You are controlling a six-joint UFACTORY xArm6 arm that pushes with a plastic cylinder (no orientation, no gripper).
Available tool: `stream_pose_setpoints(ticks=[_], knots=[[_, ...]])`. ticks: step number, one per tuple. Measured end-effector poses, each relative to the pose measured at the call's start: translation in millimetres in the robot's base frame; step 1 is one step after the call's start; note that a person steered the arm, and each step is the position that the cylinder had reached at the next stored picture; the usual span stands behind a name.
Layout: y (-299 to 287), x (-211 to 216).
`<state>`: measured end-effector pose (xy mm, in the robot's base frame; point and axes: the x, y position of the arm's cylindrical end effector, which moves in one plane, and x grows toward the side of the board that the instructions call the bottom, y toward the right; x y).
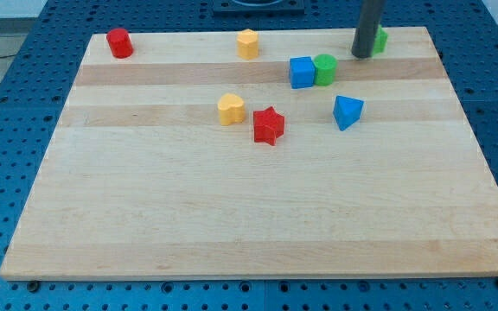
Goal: Push the red star parallel to the left of the yellow heart
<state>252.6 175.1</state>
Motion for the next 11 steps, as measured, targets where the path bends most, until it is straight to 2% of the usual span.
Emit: stream_pose_setpoints(ticks=[1,3,6,9,11], knots=[[6.6,1.2],[-29.2,57.0],[-139.0,161.7],[-275.6,231.9],[-302.6,190.2]])
